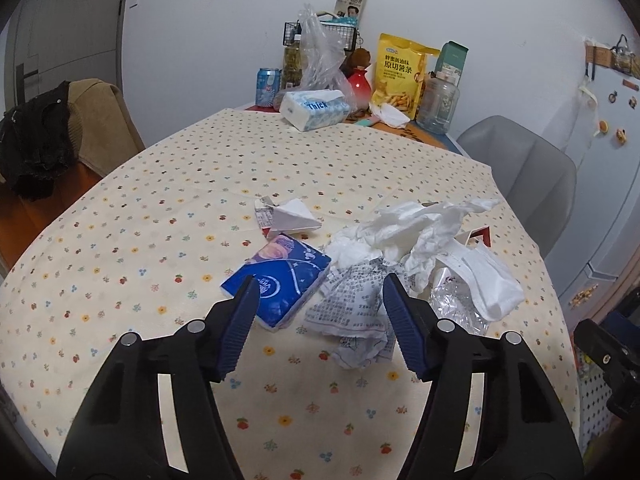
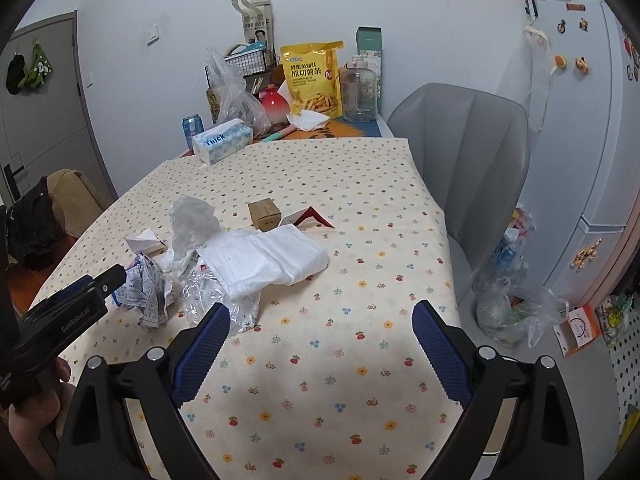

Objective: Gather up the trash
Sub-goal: 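Reach the left tool to the crumpled printed paper and close on it, then grasp the white folded sheet with the right tool while the left tool holds the paper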

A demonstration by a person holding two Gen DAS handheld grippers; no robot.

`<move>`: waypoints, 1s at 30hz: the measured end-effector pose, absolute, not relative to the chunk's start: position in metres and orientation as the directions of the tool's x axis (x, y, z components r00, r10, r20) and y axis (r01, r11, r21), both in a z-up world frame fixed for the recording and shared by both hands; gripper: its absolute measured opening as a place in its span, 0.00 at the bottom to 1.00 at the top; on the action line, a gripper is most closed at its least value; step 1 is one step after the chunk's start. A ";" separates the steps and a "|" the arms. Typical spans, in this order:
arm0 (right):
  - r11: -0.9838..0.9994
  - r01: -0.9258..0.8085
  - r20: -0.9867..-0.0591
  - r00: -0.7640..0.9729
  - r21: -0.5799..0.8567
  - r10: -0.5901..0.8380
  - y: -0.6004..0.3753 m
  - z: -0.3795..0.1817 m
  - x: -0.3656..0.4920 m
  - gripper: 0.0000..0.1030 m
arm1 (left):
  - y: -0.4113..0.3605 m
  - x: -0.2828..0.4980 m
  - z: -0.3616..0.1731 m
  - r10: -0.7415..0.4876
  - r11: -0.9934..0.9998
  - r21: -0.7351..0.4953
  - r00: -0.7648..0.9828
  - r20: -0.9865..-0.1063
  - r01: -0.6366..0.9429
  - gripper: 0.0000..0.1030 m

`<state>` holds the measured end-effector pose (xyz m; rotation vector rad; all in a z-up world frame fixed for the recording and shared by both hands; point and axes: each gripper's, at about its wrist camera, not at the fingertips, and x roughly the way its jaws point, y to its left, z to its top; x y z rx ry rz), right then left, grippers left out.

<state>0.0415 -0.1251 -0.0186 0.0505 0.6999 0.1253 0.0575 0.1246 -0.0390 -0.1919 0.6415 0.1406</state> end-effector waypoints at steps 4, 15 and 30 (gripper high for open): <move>0.990 -0.088 -0.647 0.750 0.106 0.136 -0.130 -0.020 0.048 0.87 | 0.116 0.068 -0.043 0.077 0.976 -0.114 0.778 -0.623 -0.188 0.72; 0.987 -0.115 -0.664 0.730 0.112 0.161 -0.119 -0.025 0.059 0.87 | 0.107 0.086 -0.055 0.012 0.980 -0.141 0.752 -0.659 -0.139 0.39; 0.971 -0.217 -0.699 0.679 0.098 0.223 -0.070 -0.037 0.086 0.66 | 0.133 0.070 -0.029 0.091 0.970 -0.130 0.805 -0.587 -0.205 0.26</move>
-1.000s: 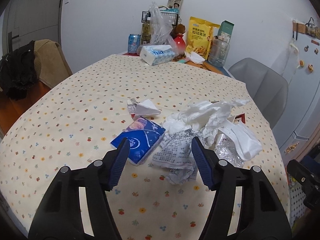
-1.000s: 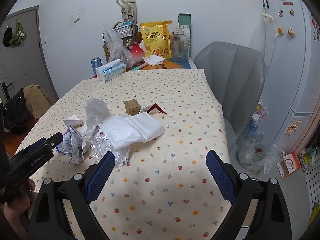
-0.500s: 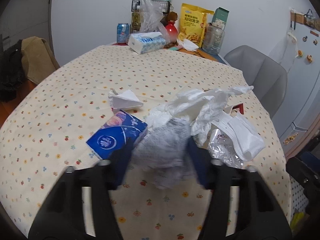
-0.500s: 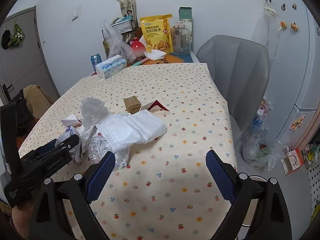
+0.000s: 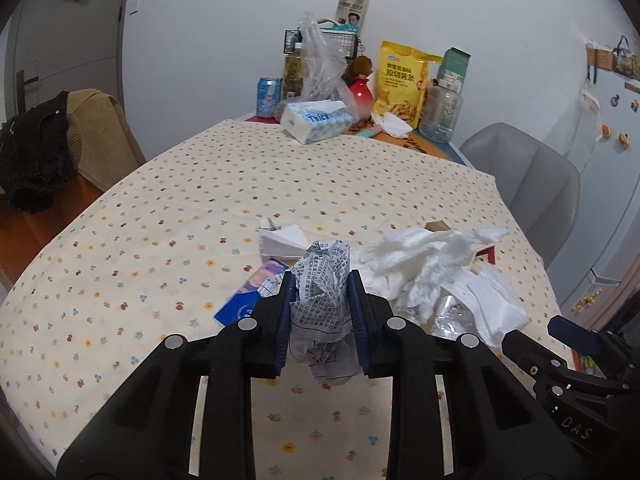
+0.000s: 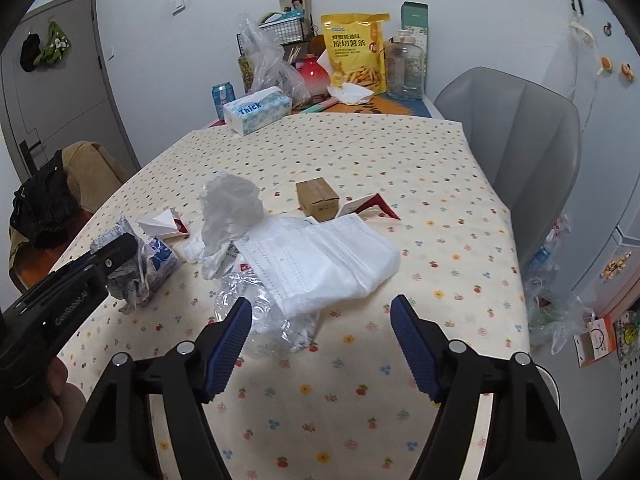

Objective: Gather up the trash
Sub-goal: 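Grasp the white folded sheet with the right tool while the left tool holds the paper, then carry both items to the white bin and open the right tool over it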

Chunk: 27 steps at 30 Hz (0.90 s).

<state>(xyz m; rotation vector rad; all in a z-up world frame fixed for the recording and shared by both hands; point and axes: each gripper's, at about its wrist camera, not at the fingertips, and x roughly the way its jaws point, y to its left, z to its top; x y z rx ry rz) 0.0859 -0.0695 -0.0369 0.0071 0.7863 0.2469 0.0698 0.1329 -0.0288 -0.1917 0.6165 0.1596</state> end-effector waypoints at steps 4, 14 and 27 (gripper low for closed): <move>0.969 -0.227 -0.714 0.663 0.097 0.227 -0.061 -0.042 0.093 0.54 | 0.139 0.071 -0.033 0.098 0.967 -0.132 0.797 -0.596 -0.217 0.26; 0.958 -0.258 -0.725 0.635 0.128 0.268 -0.063 -0.045 0.089 0.12 | 0.129 0.071 -0.031 0.099 0.971 -0.118 0.800 -0.592 -0.207 0.26; 0.959 -0.244 -0.671 0.688 0.144 0.276 -0.095 -0.018 0.052 0.12 | 0.096 0.052 -0.010 0.087 0.982 -0.091 0.832 -0.548 -0.163 0.26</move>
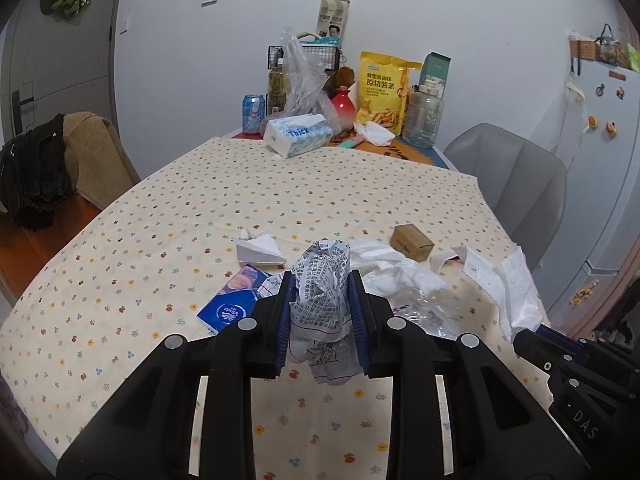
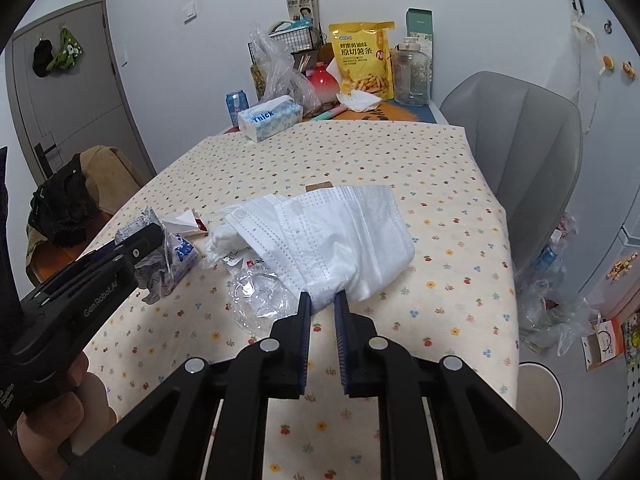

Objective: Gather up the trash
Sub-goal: 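Carry both items to the white bin and open the right tool over it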

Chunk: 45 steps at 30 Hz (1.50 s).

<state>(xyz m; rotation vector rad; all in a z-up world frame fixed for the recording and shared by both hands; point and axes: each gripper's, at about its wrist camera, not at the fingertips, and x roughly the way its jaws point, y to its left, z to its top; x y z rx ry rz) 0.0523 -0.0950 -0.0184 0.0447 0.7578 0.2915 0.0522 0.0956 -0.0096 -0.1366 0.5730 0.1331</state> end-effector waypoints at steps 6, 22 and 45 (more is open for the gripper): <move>0.962 -0.222 -0.647 0.713 0.157 0.270 -0.113 -0.009 0.036 0.12 | 0.080 0.043 -0.001 0.070 0.988 -0.082 0.846 -0.529 -0.133 0.26; 0.981 -0.128 -0.597 0.779 0.145 0.190 -0.170 0.021 0.002 0.12 | 0.021 0.037 0.014 -0.028 0.996 -0.085 0.866 -0.499 -0.017 0.26; 0.974 0.124 -0.600 0.800 0.191 0.016 -0.305 0.008 -0.015 0.13 | -0.127 0.054 0.007 -0.178 0.978 0.000 0.832 -0.525 0.209 0.26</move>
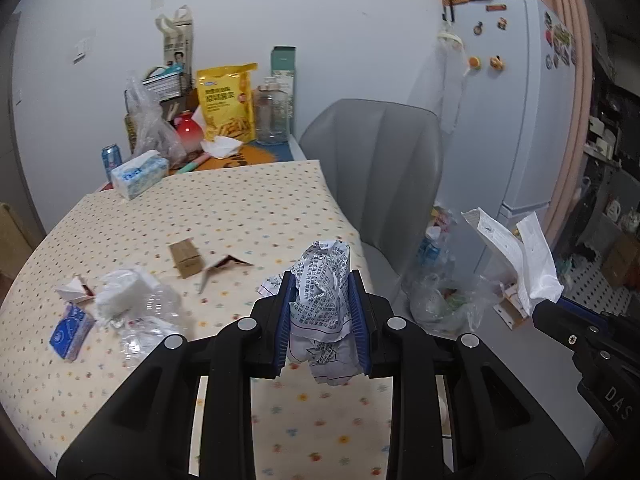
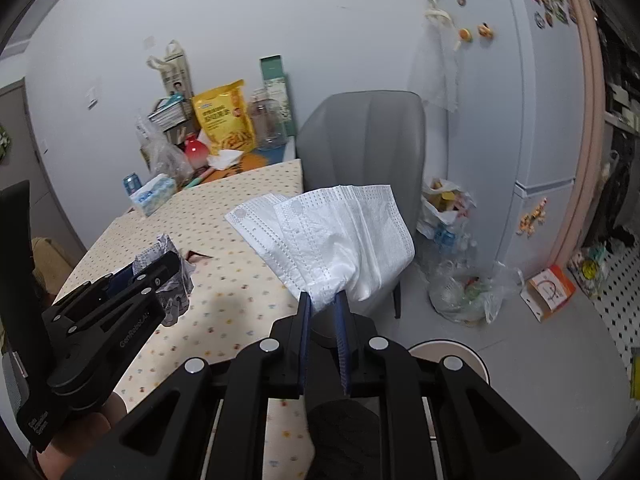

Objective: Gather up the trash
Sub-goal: 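Carry both items to the white bin and open the right tool over it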

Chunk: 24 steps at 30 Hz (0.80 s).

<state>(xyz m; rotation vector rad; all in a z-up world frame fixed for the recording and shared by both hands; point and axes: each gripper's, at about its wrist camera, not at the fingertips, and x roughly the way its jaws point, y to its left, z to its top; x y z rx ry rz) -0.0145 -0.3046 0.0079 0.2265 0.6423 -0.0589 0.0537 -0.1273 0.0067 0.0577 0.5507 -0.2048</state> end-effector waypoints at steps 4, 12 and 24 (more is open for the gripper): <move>0.963 0.167 -0.613 0.790 0.212 -0.002 -0.331 -0.004 -0.012 0.13 | -0.154 0.060 0.000 -0.196 0.969 0.019 0.817 -0.543 0.245 0.26; 0.931 0.257 -0.663 0.749 0.257 -0.024 -0.384 -0.042 -0.003 0.13 | -0.207 0.076 -0.017 -0.222 0.947 0.062 0.780 -0.586 0.316 0.26; 0.888 0.348 -0.727 0.686 0.299 -0.024 -0.443 -0.103 0.033 0.14 | -0.259 0.106 -0.047 -0.224 0.925 0.093 0.726 -0.650 0.369 0.26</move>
